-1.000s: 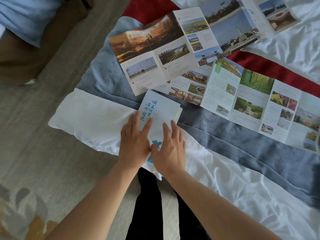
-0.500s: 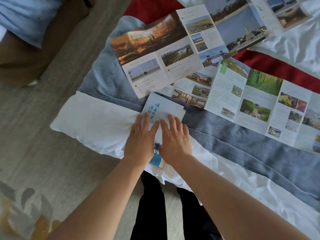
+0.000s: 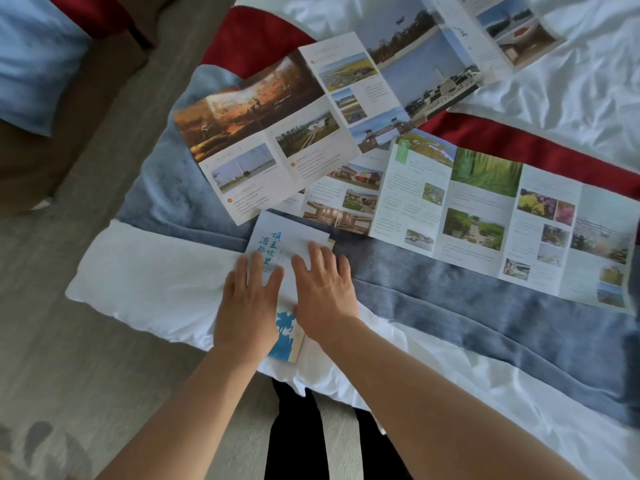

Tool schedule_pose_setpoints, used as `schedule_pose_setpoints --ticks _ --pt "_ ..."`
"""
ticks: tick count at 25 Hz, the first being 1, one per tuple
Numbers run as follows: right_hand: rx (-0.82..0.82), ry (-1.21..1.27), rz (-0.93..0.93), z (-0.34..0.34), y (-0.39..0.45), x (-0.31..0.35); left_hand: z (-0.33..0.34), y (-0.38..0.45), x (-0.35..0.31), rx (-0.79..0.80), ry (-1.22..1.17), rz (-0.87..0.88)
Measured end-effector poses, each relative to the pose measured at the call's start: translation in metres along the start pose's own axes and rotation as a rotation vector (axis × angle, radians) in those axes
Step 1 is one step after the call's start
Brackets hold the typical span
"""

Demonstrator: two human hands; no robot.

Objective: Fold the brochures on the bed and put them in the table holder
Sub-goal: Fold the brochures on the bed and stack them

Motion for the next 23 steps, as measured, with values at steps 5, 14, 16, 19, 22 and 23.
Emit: schedule_pose_setpoints --ticks 5,14,16,19,22,23 --pt "-0.131 0.140 -0.084 -0.021 -0.019 -0.044 -0.033 0.018 -0.043 -0.049 -0.149 -0.111" --pt "-0.163 0.104 0.024 -0.047 -0.044 -0.175 -0.082 0.071 -0.150 -0.039 -1.262 -0.554" --pt "-0.120 0.070 -0.010 -0.050 -0.044 -0.186 -0.088 0.077 -0.155 -0.106 -1.406 -0.632" --pt "-0.131 0.086 -0.043 -0.060 -0.042 -0.195 -0.093 0.085 -0.160 -0.093 -1.540 -0.694" --pt "-0.113 0.099 -0.039 -0.066 -0.045 -0.196 -0.097 0.083 -0.162 -0.080 -1.602 -0.727" --pt "-0.108 0.105 -0.037 -0.068 -0.046 -0.194 -0.098 0.082 -0.163 -0.082 -1.637 -0.730"
Point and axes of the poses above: each hand's wrist, its own y-axis towards the middle knuckle, its own z-axis out of the palm, x = y × z, the point moved 1 cm from there along y, towards the middle knuckle, and after that the axes turned 2 degrees about x, right-handed, at the moved point
